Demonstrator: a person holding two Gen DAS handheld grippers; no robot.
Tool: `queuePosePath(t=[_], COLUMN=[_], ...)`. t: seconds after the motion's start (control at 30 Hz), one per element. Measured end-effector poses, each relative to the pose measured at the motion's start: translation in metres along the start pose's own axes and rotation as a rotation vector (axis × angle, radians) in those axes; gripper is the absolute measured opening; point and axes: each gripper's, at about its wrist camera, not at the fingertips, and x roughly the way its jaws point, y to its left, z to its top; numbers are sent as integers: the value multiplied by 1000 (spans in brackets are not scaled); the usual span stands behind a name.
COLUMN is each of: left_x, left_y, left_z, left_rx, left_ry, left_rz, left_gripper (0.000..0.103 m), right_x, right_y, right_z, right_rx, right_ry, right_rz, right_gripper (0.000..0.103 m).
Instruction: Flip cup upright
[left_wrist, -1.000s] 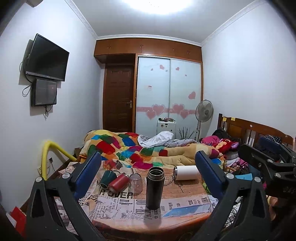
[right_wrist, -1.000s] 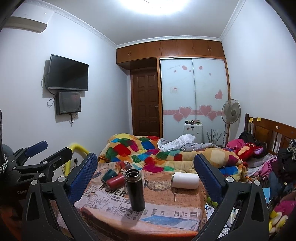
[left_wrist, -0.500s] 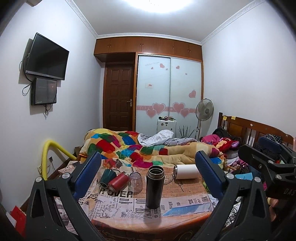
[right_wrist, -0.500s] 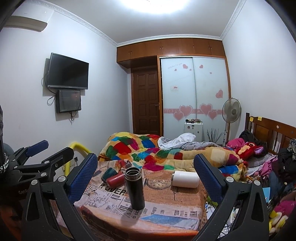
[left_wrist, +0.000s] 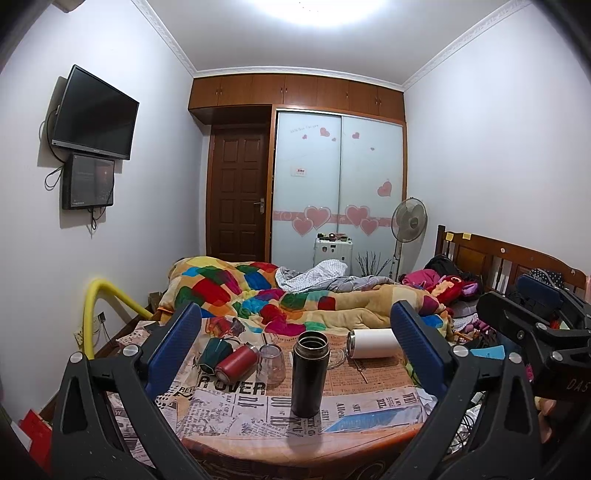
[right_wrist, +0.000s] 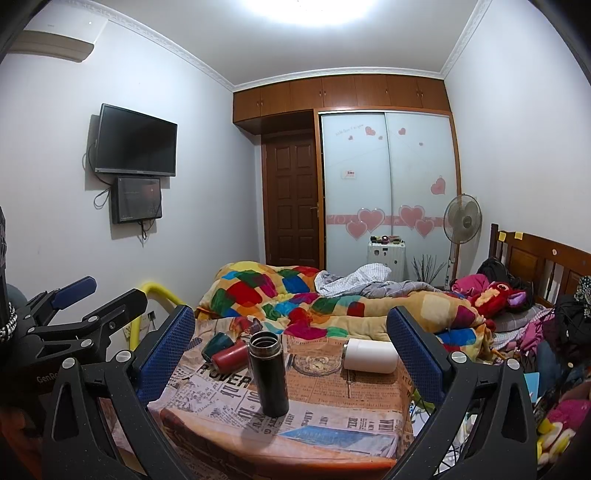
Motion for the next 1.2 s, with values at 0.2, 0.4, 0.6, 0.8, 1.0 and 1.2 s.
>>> queuePosePath(t=[0.2, 0.4, 0.6, 0.8, 1.0, 1.2], left_x=[0, 1, 1, 1, 1, 1], left_y=[0, 0, -1, -2, -2, -3], left_z=[0, 0, -1, 0, 0, 0], left_rx=[1, 0, -1, -2, -3, -7], left_ry=[0, -1, 0, 0, 1, 5], left_rz=[-1, 0, -2, -2, -4, -8], left_gripper=[103, 103, 103, 103, 103, 103], right_x=[0, 0, 0, 0, 0, -1], right_y=[0, 0, 0, -1, -1, -2], right_z=[1, 1, 1, -1, 0, -1], right_rx=[1, 2, 1, 1, 1, 2], right_ry=[1, 2, 2, 3, 3, 2], right_rz=[1, 1, 2, 3, 2, 0], right_gripper=[103, 103, 103, 103, 103, 103])
